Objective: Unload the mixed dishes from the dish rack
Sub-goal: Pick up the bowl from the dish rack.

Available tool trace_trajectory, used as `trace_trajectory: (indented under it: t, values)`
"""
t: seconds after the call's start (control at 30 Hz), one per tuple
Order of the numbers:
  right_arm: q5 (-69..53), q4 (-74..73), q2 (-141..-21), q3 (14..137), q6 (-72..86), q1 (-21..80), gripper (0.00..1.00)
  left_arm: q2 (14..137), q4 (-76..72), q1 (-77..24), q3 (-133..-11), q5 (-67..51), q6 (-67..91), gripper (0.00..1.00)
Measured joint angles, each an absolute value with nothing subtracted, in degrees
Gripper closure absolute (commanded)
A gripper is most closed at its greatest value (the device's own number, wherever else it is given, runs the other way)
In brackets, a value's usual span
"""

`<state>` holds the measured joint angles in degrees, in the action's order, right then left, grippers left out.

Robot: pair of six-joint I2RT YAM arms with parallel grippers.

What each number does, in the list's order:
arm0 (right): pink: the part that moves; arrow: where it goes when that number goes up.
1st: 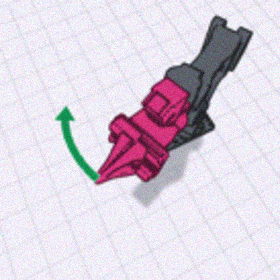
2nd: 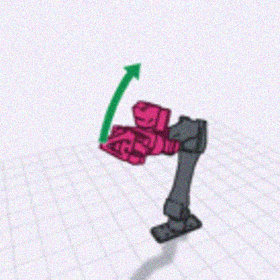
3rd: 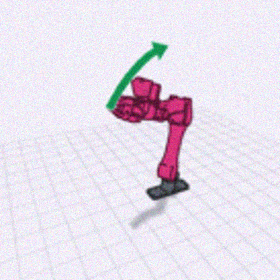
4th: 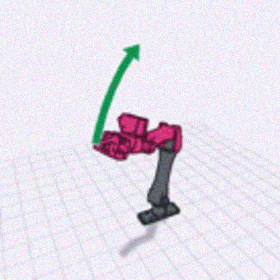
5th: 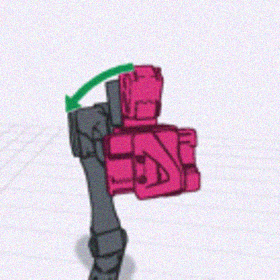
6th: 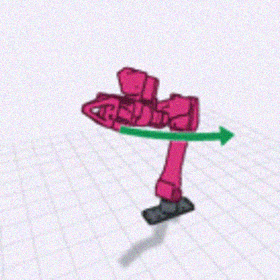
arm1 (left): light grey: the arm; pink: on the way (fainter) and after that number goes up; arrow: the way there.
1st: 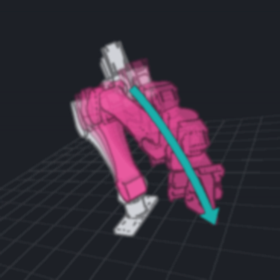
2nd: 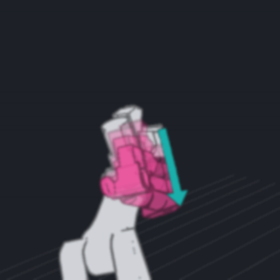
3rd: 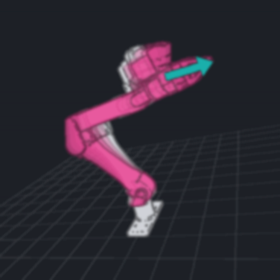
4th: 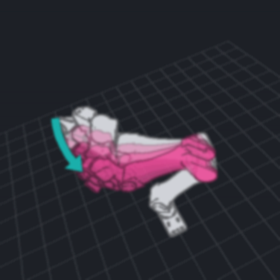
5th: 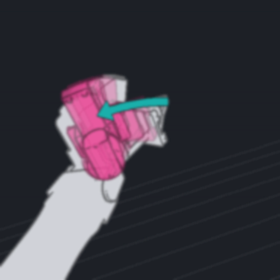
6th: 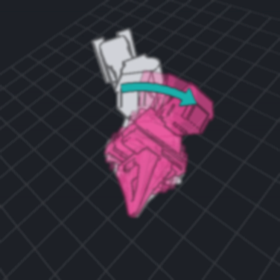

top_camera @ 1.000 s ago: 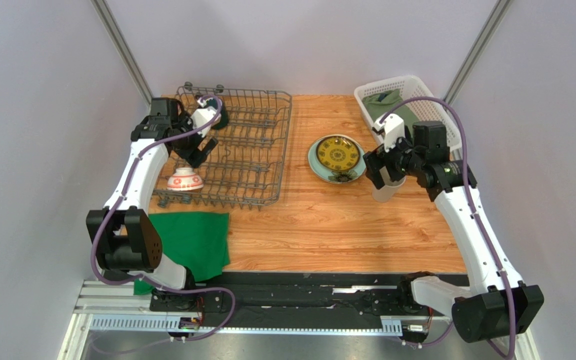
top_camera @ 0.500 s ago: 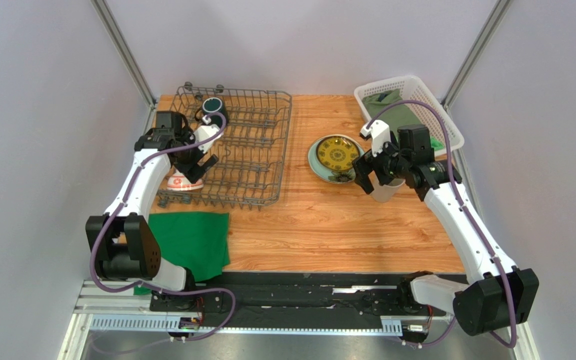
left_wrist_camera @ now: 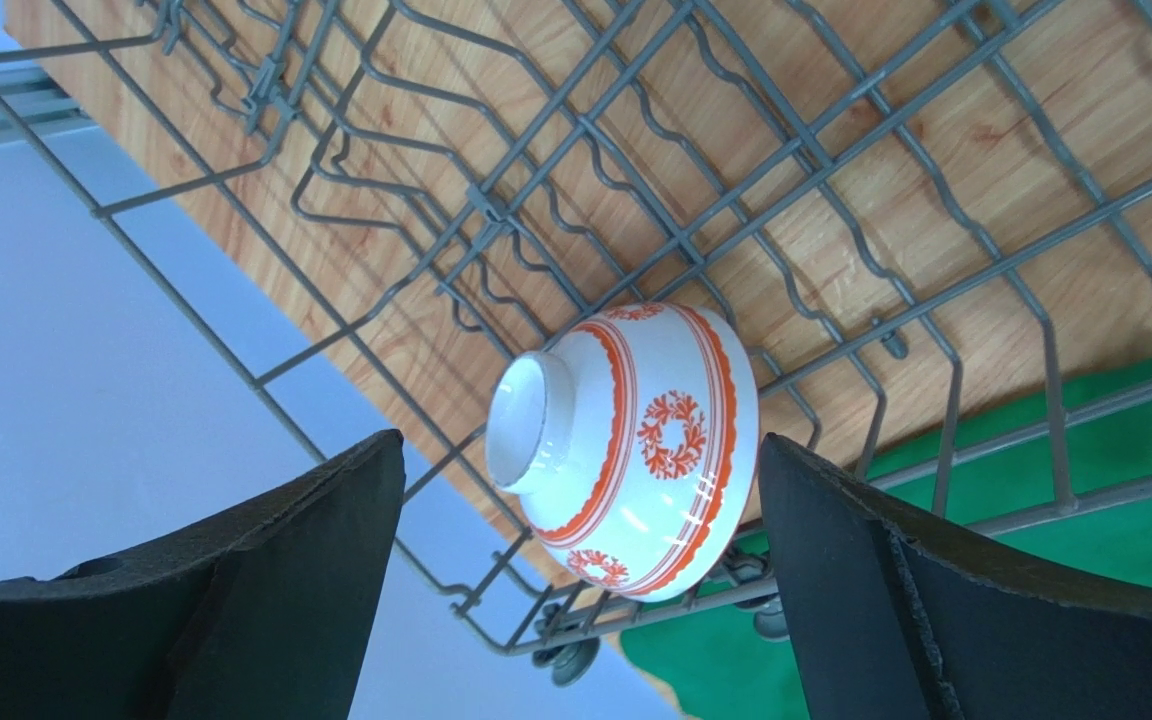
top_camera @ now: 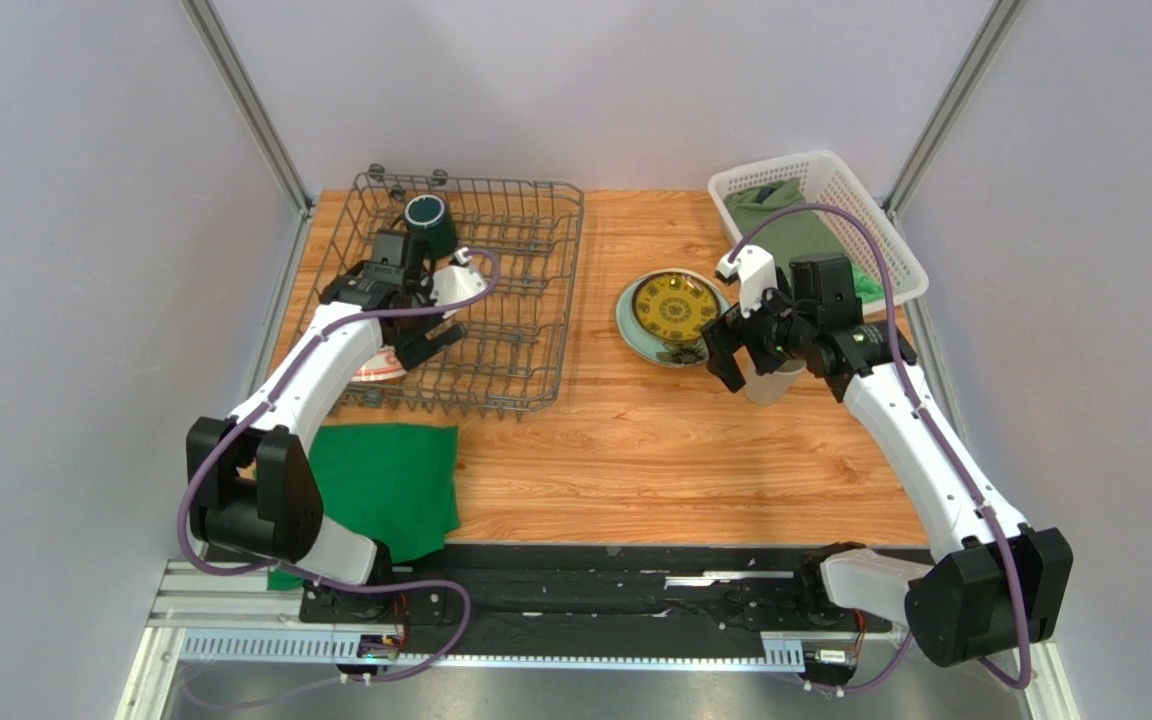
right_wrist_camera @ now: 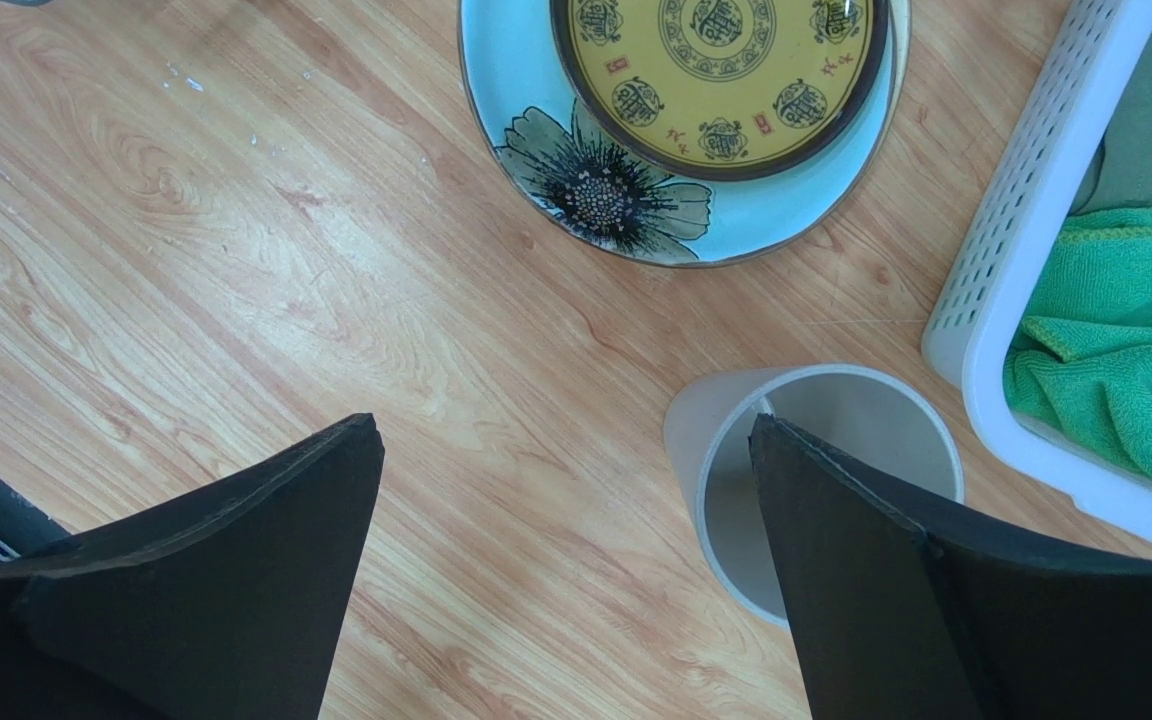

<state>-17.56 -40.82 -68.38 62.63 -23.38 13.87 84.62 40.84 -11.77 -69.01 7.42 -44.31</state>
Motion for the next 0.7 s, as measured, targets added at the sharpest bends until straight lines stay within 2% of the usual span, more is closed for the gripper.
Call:
trace_trajectory:
  t: [0.23, 0.7]
  values:
    - [-17.5, -40.8, -69.0, 62.4, -23.4, 14.0, 0.01, 89.8, 41.6, -16.3, -69.0, 15.5, -47.0, 0.04]
    - [-17.5, -40.5, -69.8, 61.1, -23.5, 14.0, 0.01, 95.7, 46.5, -18.5, -69.9, 24.1, -50.1, 0.03]
